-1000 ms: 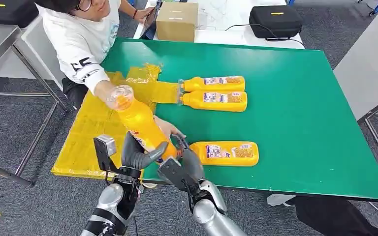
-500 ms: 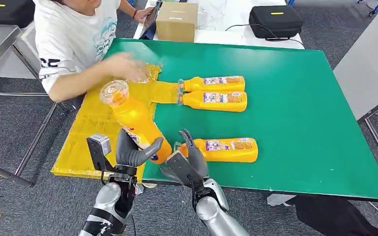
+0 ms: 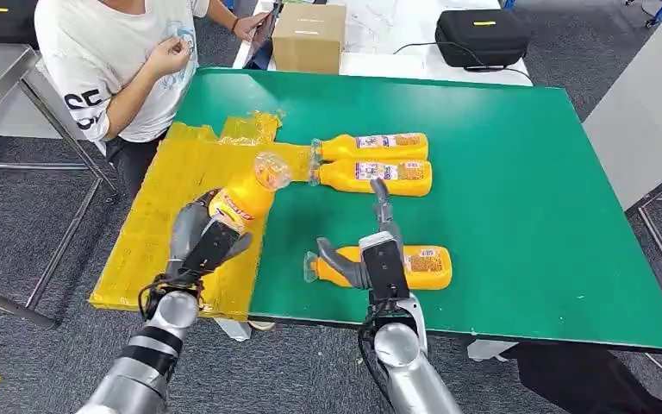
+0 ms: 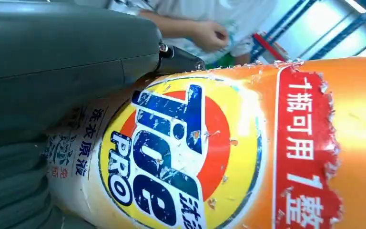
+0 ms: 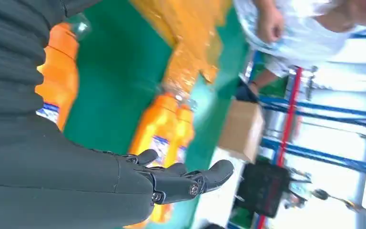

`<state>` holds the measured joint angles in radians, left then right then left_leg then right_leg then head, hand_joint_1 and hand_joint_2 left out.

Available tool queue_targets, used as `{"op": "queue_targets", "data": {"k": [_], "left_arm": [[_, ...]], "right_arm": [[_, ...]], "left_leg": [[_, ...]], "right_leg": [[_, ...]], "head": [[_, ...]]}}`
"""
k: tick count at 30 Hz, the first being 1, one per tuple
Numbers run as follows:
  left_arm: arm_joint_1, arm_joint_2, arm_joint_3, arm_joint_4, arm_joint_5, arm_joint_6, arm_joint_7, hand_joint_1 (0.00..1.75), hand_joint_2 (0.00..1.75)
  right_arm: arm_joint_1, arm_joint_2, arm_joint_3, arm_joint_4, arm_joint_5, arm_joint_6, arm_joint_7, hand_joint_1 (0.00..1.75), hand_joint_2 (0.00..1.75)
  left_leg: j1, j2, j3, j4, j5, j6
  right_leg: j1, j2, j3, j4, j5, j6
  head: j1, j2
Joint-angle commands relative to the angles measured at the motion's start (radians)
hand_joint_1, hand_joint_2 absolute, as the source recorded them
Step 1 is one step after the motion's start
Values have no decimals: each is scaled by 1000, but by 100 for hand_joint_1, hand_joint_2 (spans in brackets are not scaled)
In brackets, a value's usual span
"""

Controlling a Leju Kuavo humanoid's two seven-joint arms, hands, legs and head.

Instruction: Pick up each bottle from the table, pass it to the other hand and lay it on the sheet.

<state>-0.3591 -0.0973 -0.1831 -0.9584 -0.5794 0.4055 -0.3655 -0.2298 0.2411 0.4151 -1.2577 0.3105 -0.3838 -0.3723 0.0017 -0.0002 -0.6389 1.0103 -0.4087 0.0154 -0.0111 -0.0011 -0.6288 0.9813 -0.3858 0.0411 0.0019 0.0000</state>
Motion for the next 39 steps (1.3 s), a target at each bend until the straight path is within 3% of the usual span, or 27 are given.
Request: {"op": "queue_targets", "data": {"k": [1, 8, 12, 15, 22, 33, 34, 35, 39], "left_arm": [[-127, 56, 13, 228, -83, 26, 31, 175, 175], [-257, 178, -17, 511, -378, 108, 99, 175, 175], [-302, 243, -77, 593, -515, 28, 112, 175, 175], [-303, 246, -79, 600, -522, 24, 106, 175, 175], [-356, 294, -217, 661, -668, -151, 49, 175, 175], [-362, 284, -263, 670, -714, -124, 47, 175, 175], [-359, 280, -264, 670, -717, -105, 55, 80, 175], [-358, 273, -256, 672, -707, -105, 49, 0, 175], [-354, 269, -253, 668, -702, -98, 45, 0, 175]], "right_arm": [[2, -26, -39, -76, -32, -14, -28, 0, 175], [-31, -39, -54, -42, -71, 20, -31, 0, 175], [-61, -33, -48, 3, -85, 48, -46, 0, 175], [-65, -33, -48, 8, -86, 51, -47, 0, 175], [-104, -30, -31, 60, -107, 102, -62, 0, 175], [-127, -26, -10, 104, -107, 125, -63, 0, 175], [-131, -25, -7, 113, -108, 130, -64, 0, 175], [-135, -26, -4, 120, -107, 133, -64, 0, 175], [-139, -26, -3, 128, -106, 136, -63, 0, 175]], "left_leg": [[0, -2, 4, -1, -1, -1], [1, 1, 3, -1, -1, -1], [1, 2, 5, 0, -2, -2], [2, 3, 7, 0, -3, -2], [1, 2, 4, 0, -1, -1], [1, 4, 9, -1, -2, -2], [1, 3, 8, -1, -1, -2], [1, 3, 7, -1, -1, -1], [1, 3, 9, -1, -1, -2]], "right_leg": [[0, -2, 4, 0, -2, -1], [1, 1, 3, 0, -1, -1], [1, 2, 5, 1, -2, -2], [1, 2, 6, 1, -2, -2], [1, 2, 4, 0, -1, -1], [1, 3, 8, 1, -1, -2], [1, 3, 7, 1, -1, -2], [0, 2, 6, 1, 0, -1], [1, 2, 7, 1, -1, -2]], "head": [[0, 0], [0, 0], [0, 0], [0, 0], [0, 0], [0, 0], [0, 0], [0, 0], [0, 0]]}}
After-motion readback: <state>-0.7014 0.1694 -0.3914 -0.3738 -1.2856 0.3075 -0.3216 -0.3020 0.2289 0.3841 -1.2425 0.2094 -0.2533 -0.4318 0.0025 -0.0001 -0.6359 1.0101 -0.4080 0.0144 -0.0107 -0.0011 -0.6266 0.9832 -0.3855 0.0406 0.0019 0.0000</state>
